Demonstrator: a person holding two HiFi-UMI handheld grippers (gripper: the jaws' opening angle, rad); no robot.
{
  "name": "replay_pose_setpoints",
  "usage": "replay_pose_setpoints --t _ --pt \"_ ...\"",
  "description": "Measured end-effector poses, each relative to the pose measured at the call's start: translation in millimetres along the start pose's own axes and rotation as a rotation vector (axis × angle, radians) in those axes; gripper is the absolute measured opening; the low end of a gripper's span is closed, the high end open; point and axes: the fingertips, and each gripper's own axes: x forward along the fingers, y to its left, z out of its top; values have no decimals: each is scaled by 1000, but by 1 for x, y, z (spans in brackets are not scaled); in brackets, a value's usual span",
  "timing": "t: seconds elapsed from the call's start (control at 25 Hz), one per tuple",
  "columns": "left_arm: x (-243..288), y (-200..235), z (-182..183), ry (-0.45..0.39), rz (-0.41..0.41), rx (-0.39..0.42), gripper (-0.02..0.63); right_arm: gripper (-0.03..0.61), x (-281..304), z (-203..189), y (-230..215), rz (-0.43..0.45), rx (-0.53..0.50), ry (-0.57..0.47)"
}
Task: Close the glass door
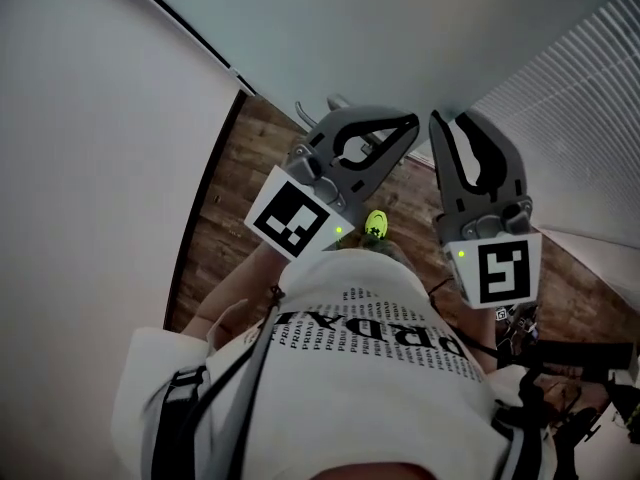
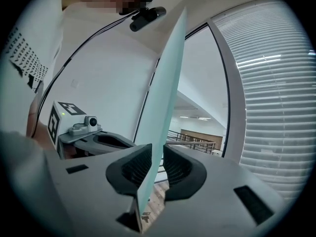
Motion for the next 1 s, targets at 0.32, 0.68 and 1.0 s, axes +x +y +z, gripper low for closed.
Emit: replay_pose_setpoints --t 0.32,0.68,1.0 --pt "-2 3 5 -15 75 2 -2 61 4 19 8 86 -57 -30" --pt "-2 1 -7 -34 61 -2 -2 61 1 12 8 77 -34 -28" --pt "4 3 -13 -68 -21 -21 -2 61 1 8 1 -5 -65 -6"
